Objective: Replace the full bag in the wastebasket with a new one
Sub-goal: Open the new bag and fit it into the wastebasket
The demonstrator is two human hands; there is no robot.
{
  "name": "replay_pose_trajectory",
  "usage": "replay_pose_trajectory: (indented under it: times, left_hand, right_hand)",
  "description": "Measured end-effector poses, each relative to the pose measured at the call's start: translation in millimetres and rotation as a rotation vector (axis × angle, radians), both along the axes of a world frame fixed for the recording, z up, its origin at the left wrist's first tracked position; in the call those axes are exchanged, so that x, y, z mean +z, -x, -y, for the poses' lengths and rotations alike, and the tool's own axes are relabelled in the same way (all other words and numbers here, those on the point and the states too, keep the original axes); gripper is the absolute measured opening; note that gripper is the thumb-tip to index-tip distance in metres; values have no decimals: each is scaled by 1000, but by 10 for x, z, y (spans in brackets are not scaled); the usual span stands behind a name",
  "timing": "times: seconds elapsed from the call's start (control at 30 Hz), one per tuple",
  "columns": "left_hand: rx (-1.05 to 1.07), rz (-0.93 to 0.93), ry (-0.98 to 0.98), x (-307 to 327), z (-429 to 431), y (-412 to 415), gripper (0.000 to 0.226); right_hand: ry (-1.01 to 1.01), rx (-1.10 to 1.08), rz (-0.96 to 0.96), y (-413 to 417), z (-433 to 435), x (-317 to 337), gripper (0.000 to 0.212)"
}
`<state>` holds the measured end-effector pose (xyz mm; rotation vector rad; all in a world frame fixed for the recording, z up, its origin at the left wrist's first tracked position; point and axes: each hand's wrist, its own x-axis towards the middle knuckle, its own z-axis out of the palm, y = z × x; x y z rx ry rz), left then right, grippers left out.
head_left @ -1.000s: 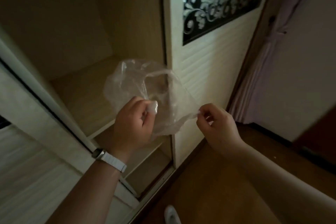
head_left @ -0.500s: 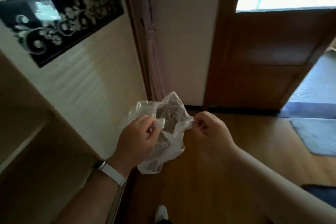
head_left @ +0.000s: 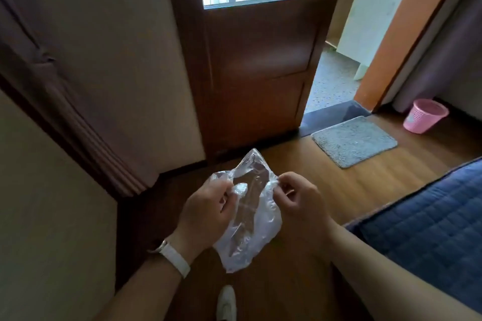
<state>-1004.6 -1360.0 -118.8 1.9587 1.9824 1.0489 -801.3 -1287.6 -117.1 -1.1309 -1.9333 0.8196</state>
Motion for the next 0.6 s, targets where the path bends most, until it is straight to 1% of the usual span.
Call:
replay_pose_trajectory:
  times: [0.1, 0.27, 0.37, 0.5, 0.6]
  left_hand:
    - [-92, 67, 23, -70, -569, 60, 19]
    - [-284, 118, 34, -123, -1556, 65, 12]
    - [-366, 145, 47, -108, -2008, -50, 5]
    - [-456, 145, 52, -121, -2590, -291, 10]
    - [-477, 145, 55, -172, -3018, -523, 7]
  right_hand:
    - [51, -124, 53, 36, -373, -10, 11]
    - [67, -302, 75, 53, -935, 18, 11]
    - [74, -408, 73, -32, -1176, 17, 10]
    - [117, -517, 58, -283, -1567, -20, 10]
    - [134, -567, 57, -518, -1915, -106, 9]
